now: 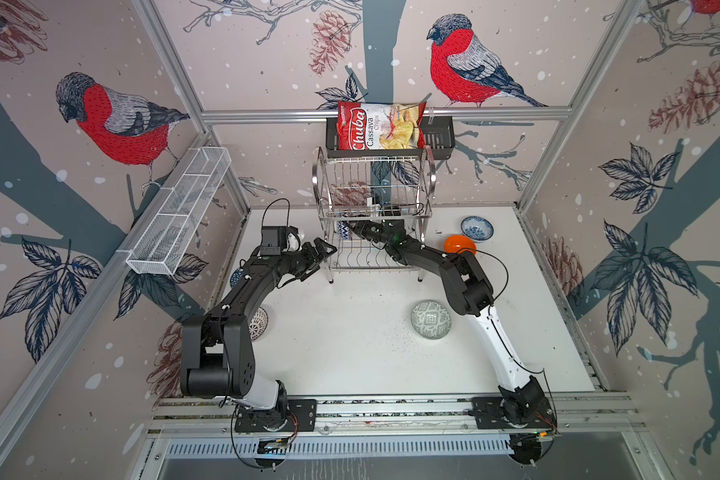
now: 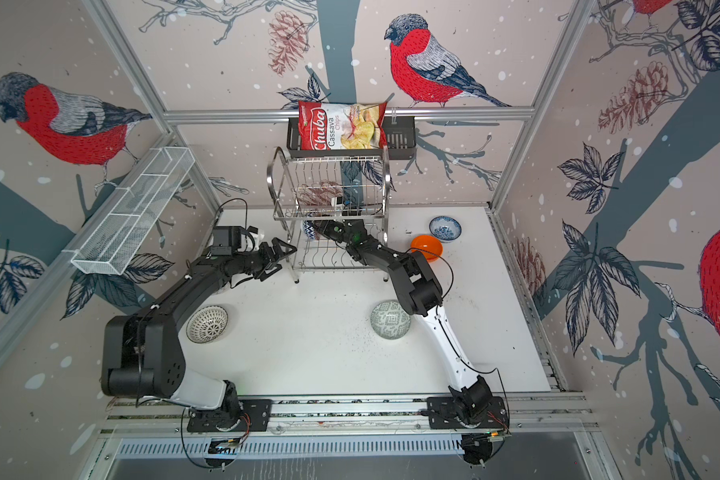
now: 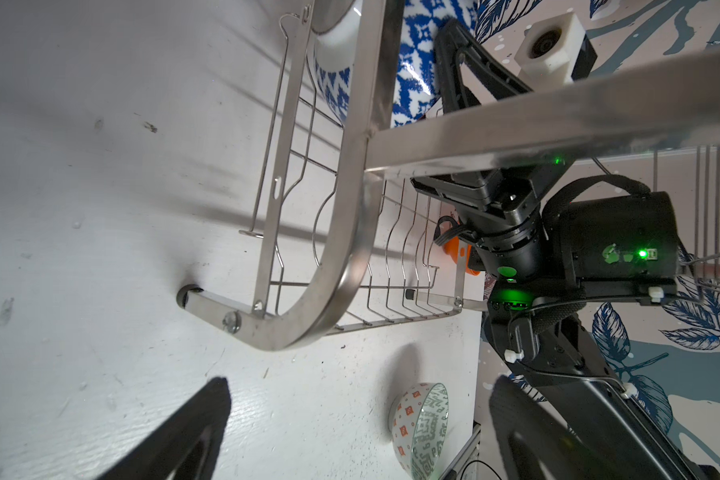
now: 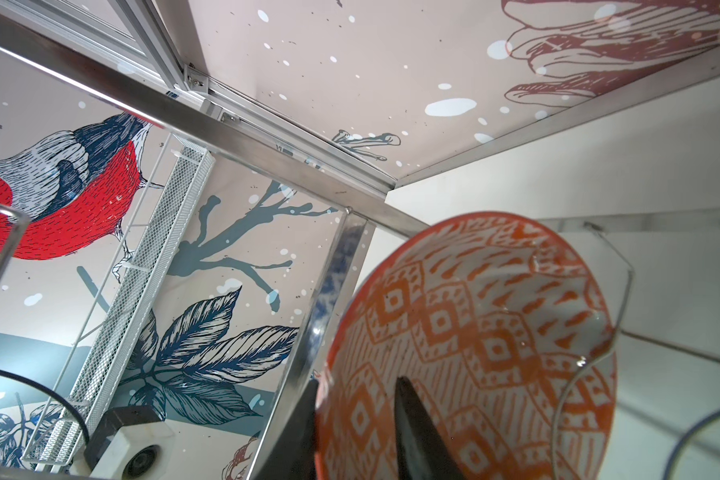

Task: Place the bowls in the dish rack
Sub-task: 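Open the right gripper to release the bowl upright in the rack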

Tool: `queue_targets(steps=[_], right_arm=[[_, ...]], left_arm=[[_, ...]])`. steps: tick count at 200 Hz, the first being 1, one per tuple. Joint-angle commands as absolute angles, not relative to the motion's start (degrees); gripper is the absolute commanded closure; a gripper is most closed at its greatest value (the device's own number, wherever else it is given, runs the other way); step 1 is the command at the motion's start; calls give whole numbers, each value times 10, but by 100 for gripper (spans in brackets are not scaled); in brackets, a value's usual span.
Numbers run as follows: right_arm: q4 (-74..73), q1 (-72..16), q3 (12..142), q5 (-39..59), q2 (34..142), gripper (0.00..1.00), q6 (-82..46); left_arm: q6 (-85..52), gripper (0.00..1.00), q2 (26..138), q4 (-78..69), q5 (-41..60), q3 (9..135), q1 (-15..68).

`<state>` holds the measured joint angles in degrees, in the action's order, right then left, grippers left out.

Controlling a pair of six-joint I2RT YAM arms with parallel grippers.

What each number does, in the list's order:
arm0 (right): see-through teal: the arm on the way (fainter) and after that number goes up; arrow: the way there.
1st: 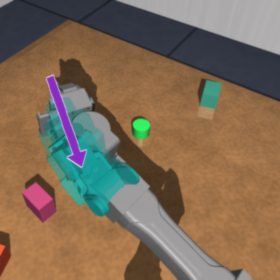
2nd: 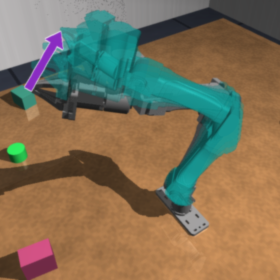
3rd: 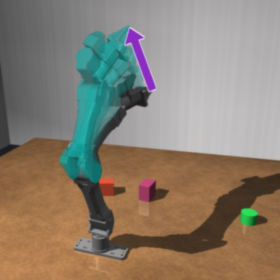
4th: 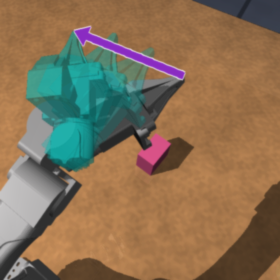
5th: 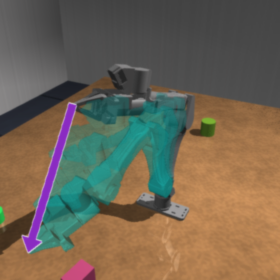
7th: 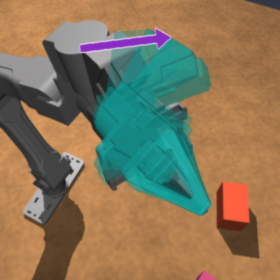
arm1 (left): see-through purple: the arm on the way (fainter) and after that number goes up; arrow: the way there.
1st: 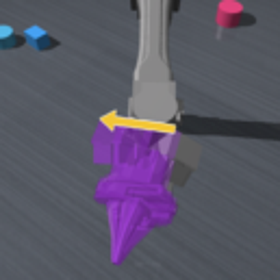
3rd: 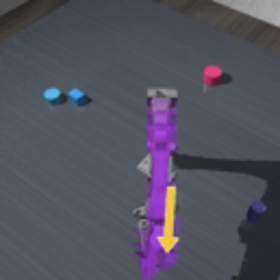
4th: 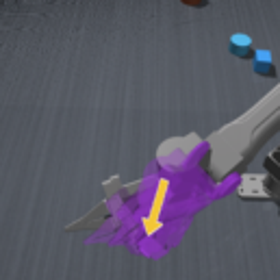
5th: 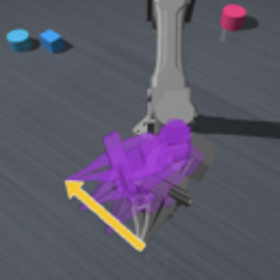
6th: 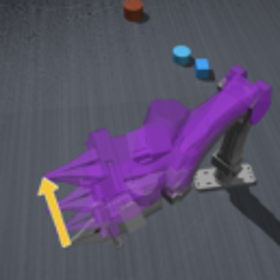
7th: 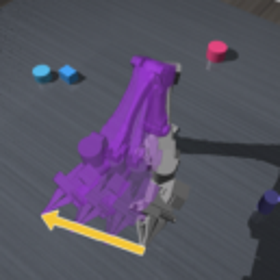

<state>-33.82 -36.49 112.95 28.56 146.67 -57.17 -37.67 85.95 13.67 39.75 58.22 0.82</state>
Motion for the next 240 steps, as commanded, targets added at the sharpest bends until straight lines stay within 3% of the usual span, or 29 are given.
queue_targets(steps=[1,240], right_arm=[[-341,-366,1129,274,1460,69,-582],[-373,-363,1104,244,1450,65,-638]], left_arm=[[-379,2,855,127,395,581,7],[-372,2,829,138,389,575,3]])
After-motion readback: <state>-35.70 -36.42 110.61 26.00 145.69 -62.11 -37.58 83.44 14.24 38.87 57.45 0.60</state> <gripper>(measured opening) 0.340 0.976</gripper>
